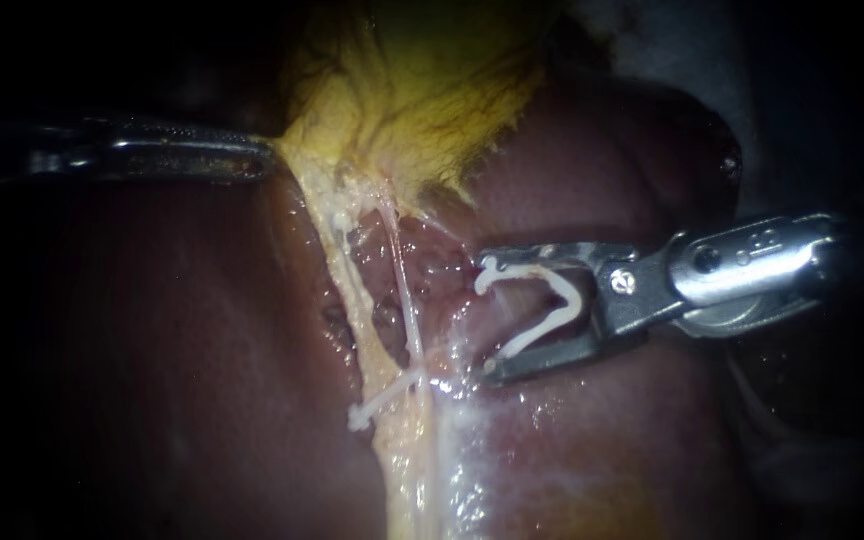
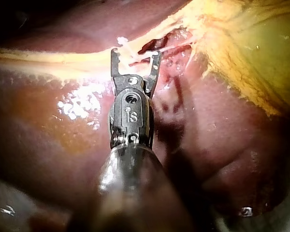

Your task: Clipping second clip left tube

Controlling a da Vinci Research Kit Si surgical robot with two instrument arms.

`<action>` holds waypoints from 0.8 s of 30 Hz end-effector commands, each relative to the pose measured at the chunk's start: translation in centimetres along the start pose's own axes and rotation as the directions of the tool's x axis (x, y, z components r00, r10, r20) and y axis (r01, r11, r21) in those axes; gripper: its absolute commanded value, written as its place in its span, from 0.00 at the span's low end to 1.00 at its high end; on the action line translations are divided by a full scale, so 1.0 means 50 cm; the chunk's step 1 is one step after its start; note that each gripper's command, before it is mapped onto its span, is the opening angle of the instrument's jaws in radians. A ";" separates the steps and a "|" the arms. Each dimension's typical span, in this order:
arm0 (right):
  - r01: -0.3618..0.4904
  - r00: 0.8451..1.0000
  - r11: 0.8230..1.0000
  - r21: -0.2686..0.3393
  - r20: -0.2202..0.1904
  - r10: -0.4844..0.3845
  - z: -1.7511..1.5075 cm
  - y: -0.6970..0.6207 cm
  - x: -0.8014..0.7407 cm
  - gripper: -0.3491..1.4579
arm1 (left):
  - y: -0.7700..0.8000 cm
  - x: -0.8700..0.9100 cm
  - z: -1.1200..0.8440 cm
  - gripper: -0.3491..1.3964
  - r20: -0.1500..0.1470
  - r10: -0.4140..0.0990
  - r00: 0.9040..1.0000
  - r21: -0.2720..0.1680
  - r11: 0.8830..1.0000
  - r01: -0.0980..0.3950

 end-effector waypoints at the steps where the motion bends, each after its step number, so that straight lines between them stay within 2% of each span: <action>1: -0.008 1.000 1.000 0.008 -0.004 0.009 0.0005 0.0000 0.0000 0.53 | 0.0000 0.0001 0.0002 0.00 0.000 0.000 1.000 0.000 1.000 0.000; 10: -0.071 0.997 0.995 0.072 -0.025 0.073 0.0067 -0.0005 -0.0018 0.52 | -0.0001 0.0002 0.0003 0.00 0.000 0.000 1.000 -0.001 1.000 0.000; 24: -0.138 0.990 0.982 0.128 -0.024 0.142 0.0147 0.0023 -0.0079 0.52 | -0.0004 0.0003 0.0005 0.00 0.000 0.001 1.000 -0.003 1.000 -0.001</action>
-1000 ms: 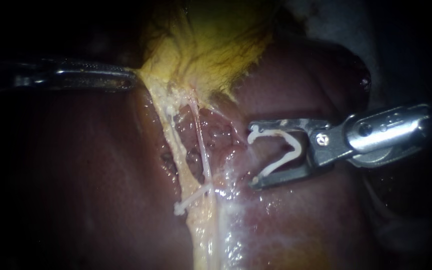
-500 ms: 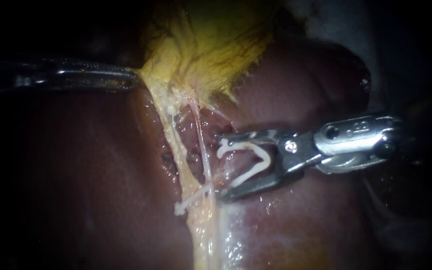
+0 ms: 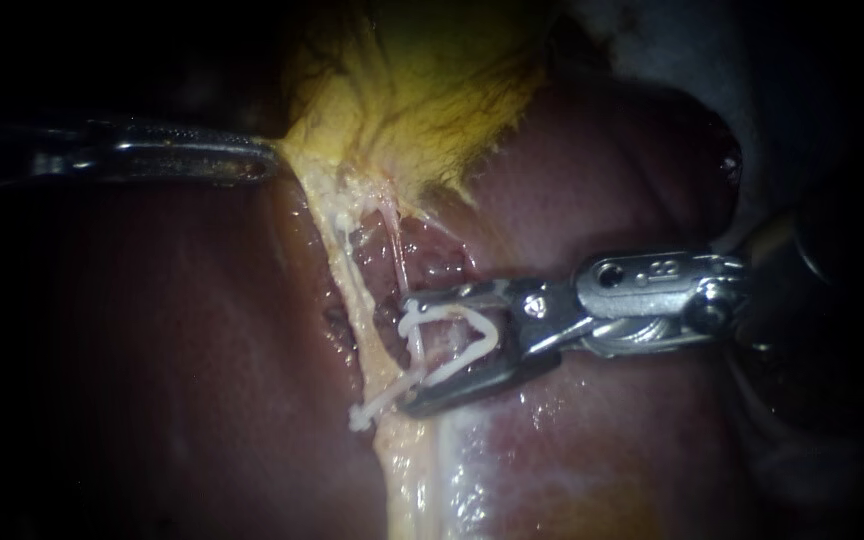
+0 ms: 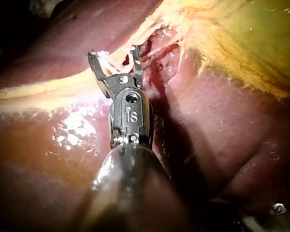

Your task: Clipping second clip left tube

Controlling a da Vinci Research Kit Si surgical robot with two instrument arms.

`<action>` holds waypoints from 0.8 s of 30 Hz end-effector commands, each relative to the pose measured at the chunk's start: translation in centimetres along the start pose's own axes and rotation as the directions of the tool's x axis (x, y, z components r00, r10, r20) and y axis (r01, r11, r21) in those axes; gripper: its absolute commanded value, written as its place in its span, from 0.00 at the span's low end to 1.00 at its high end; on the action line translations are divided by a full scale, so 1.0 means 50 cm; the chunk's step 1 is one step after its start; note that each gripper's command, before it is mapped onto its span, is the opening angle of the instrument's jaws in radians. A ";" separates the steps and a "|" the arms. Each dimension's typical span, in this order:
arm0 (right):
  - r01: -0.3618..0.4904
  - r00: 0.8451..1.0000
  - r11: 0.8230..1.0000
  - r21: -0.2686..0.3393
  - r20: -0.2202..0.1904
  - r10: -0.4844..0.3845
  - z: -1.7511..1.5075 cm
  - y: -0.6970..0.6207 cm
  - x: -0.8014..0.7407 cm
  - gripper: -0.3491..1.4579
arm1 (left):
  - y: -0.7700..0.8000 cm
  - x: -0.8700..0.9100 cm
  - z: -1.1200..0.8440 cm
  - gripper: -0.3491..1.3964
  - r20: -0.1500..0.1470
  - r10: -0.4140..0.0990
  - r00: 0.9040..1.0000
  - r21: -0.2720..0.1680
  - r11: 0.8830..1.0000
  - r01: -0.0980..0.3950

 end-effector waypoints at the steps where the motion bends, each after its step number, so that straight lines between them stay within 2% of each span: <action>1: -0.003 1.000 1.000 0.006 0.004 0.003 0.0004 0.0004 -0.0005 0.52 | 0.0000 0.0000 0.0000 0.00 0.000 0.000 1.000 0.000 1.000 0.000; 5: -0.024 1.000 0.999 0.034 0.018 0.023 0.0019 0.0024 -0.0033 0.52 | 0.0000 0.0000 0.0000 0.00 0.000 0.000 1.000 0.000 1.000 0.000; 15: -0.067 0.997 0.997 0.048 0.033 0.066 0.0045 0.0085 -0.0101 0.52 | -0.0002 0.0000 0.0000 0.00 0.000 0.000 1.000 -0.001 1.000 0.000; 24: -0.098 0.995 0.994 0.045 0.026 0.097 0.0076 0.0118 -0.0137 0.52 | -0.0003 0.0001 0.0001 0.00 0.000 0.000 1.000 -0.002 1.000 0.000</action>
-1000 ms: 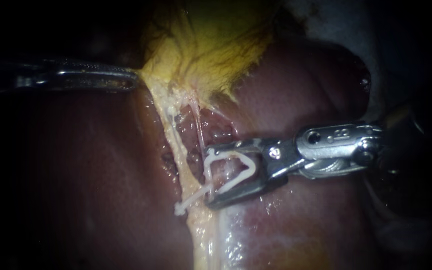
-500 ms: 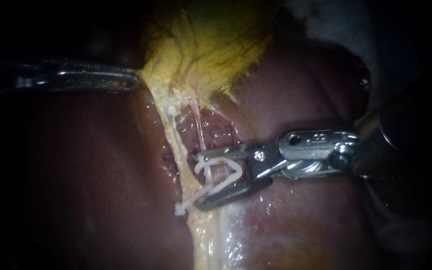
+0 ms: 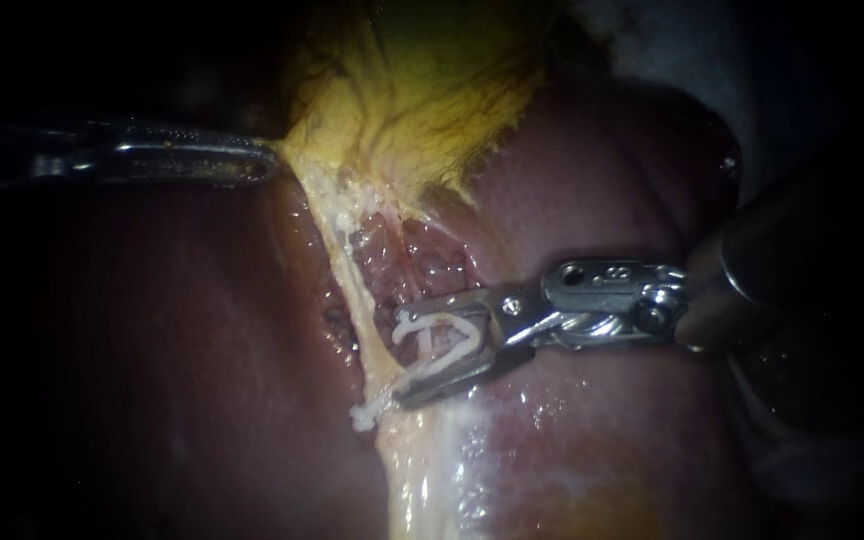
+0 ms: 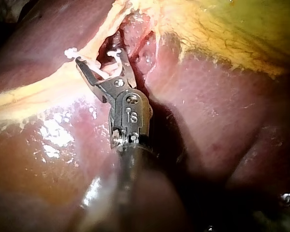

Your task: Clipping second clip left tube

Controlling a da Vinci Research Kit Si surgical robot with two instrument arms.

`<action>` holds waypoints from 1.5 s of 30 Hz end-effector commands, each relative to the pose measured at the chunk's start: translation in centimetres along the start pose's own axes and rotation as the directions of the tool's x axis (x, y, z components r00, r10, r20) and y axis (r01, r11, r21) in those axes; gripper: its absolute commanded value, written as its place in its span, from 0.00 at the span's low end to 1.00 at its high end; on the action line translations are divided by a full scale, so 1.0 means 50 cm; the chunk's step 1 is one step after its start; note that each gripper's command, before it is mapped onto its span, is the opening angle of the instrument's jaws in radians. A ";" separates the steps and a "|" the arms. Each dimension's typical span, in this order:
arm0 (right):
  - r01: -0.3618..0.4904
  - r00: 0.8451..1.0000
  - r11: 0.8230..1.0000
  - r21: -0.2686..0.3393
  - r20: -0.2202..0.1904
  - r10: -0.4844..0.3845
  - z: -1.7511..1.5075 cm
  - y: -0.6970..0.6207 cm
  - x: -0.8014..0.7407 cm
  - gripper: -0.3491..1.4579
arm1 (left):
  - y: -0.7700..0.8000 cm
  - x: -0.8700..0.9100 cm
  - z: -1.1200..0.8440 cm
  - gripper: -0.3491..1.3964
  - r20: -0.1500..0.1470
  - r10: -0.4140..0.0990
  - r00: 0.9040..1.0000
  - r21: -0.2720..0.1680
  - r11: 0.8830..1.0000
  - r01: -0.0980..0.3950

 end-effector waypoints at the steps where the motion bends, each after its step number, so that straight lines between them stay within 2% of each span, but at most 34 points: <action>1: -0.004 1.000 1.000 0.004 0.001 0.004 0.0004 0.0001 -0.0001 0.52 | 0.0000 0.0000 0.0001 0.00 0.000 0.000 1.000 0.000 1.000 0.000; 7: -0.032 0.999 0.999 0.032 -0.020 0.033 0.0025 0.0020 -0.0002 0.52 | -0.0002 0.0000 0.0003 0.00 0.000 0.000 1.000 -0.001 1.000 0.000; 12: -0.049 0.998 0.996 0.081 -0.045 0.052 0.0041 0.0021 0.0006 0.52 | -0.0004 0.0000 0.0004 0.00 0.000 0.000 1.000 -0.002 1.000 0.000; 17: -0.082 0.991 0.985 0.152 -0.092 0.096 0.0060 0.0007 0.0016 0.52 | -0.0004 -0.0001 0.0006 0.00 0.000 0.000 1.000 -0.002 1.000 0.000; 22: -0.102 0.985 0.972 0.213 -0.112 0.128 0.0075 -0.0010 0.0024 0.52 | -0.0005 -0.0001 0.0005 0.00 0.000 0.000 1.000 -0.003 1.000 0.000; 27: -0.113 0.978 0.951 0.290 -0.134 0.157 0.0079 -0.0032 0.0027 0.51 | -0.0004 -0.0001 0.0005 0.00 0.000 0.000 1.000 -0.003 1.000 0.000; 33: -0.099 0.977 0.928 0.359 -0.143 0.159 0.0091 -0.0059 0.0031 0.51 | -0.0004 -0.0001 0.0005 0.00 0.000 0.000 1.000 -0.003 1.000 0.000; 39: -0.089 0.979 0.906 0.413 -0.131 0.156 0.0103 -0.0085 0.0038 0.50 | -0.0004 -0.0001 0.0005 0.00 0.000 0.000 1.000 -0.003 1.000 0.000; 45: -0.086 0.981 0.890 0.448 -0.118 0.154 0.0106 -0.0088 0.0041 0.45 | -0.0004 -0.0001 0.0005 0.00 0.000 0.000 1.000 -0.002 1.000 0.000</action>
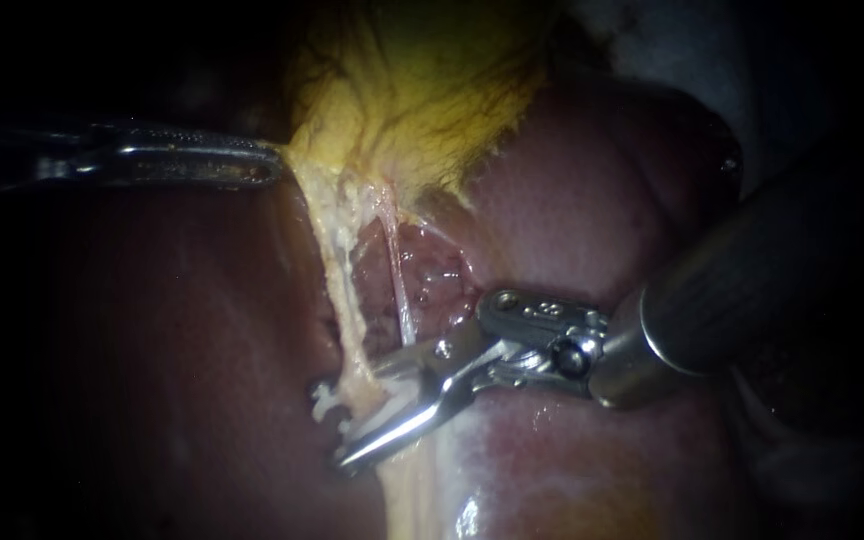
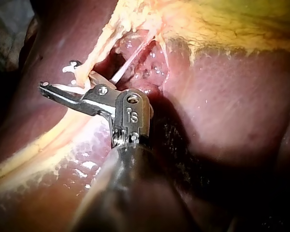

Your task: Clipping second clip left tube

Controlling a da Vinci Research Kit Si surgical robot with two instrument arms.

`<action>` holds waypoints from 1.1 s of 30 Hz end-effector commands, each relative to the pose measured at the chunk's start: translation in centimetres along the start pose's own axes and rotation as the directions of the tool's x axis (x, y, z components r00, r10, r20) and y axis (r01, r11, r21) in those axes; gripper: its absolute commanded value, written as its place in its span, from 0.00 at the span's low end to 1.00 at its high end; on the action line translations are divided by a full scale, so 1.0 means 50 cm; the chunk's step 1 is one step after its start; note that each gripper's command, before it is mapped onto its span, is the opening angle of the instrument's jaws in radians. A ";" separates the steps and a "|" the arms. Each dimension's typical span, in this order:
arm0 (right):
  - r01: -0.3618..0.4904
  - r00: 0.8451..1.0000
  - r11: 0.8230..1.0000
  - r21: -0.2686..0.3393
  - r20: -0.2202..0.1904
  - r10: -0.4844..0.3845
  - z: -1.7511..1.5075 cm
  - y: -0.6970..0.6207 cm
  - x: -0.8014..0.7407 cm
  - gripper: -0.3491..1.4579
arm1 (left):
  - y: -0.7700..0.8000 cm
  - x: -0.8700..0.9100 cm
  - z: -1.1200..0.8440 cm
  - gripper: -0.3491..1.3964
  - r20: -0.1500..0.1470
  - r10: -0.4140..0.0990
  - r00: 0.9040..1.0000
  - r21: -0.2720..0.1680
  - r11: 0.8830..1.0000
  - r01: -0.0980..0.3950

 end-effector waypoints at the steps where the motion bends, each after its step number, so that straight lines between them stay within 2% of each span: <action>1: -0.007 1.000 1.000 -0.001 0.001 0.007 -0.0001 0.0002 0.0002 0.44 | 0.0000 -0.0001 -0.0001 0.00 0.000 0.000 1.000 0.000 1.000 0.000; 7: -0.078 0.997 0.997 0.000 0.001 0.078 -0.0016 0.0004 0.0028 0.29 | 0.0000 -0.0001 -0.0001 0.00 0.000 0.000 1.000 0.000 1.000 0.000; 12: -0.081 0.997 0.997 0.002 -0.001 0.081 -0.0023 0.0007 0.0041 0.21 | 0.0001 -0.0001 -0.0002 0.00 0.000 0.000 1.000 0.001 1.000 0.000; 15: -0.098 0.995 0.995 0.001 0.001 0.098 -0.0023 0.0010 0.0040 0.12 | 0.0001 -0.0001 -0.0002 0.00 0.000 0.000 1.000 0.001 1.000 0.000; 17: -0.098 0.995 0.995 0.001 0.001 0.098 -0.0025 0.0012 0.0040 0.00 | 0.0001 -0.0001 -0.0001 0.00 0.000 0.000 1.000 0.001 1.000 0.000; 21: -0.098 0.995 0.995 -0.003 0.018 0.098 -0.0028 0.0019 0.0041 0.00 | 0.0001 -0.0002 -0.0001 0.00 0.000 0.000 1.000 0.001 1.000 0.000; 29: -0.093 0.994 0.995 0.041 0.062 0.091 -0.0029 0.0022 0.0041 0.00 | 0.0001 -0.0002 -0.0001 0.00 0.000 0.000 1.000 0.000 1.000 0.000; 33: -0.091 0.994 0.995 0.041 0.068 0.088 -0.0028 0.0023 0.0036 0.00 | 0.0002 -0.0001 -0.0001 0.00 0.000 0.000 1.000 0.000 1.000 0.000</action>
